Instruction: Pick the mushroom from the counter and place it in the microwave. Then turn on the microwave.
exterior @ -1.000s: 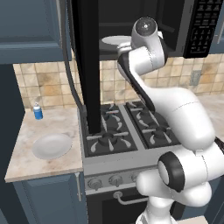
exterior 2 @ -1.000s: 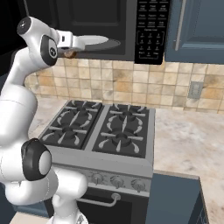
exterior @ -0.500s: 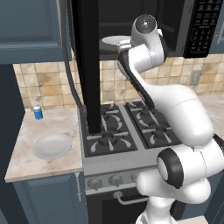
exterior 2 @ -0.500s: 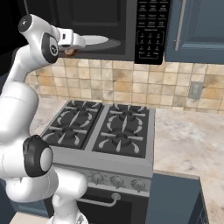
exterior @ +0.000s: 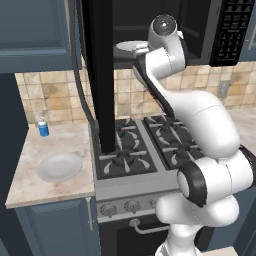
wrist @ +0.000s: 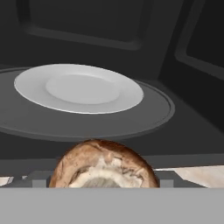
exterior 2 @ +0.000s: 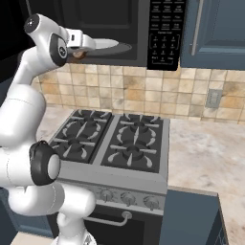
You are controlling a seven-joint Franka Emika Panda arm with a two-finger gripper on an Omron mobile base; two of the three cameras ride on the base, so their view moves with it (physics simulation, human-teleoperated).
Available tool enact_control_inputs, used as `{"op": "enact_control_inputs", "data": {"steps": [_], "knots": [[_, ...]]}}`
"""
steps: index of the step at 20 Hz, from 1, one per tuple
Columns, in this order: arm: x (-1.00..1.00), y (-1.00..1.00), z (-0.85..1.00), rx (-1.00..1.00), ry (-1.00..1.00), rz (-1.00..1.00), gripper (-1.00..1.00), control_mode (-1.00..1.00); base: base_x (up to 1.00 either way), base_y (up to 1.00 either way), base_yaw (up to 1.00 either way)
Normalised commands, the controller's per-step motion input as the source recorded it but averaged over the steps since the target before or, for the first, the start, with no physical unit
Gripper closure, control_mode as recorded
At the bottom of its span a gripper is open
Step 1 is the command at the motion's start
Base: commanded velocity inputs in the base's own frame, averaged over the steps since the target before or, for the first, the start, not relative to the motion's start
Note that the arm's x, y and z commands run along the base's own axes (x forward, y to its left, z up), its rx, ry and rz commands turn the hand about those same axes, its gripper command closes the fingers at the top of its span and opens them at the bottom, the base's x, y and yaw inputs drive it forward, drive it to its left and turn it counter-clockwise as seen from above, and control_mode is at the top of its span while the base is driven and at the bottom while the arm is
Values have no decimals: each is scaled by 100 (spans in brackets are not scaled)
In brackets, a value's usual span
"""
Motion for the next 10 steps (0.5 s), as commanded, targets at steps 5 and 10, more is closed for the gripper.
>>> {"op": "enact_control_inputs", "data": {"steps": [5, 10], "knots": [[18, 0, 6, 0, 0, 0, 100, -100, 0, 0, 0], [12, 0, 12, 0, 0, 0, 100, -100, 0, 0, 0]]}}
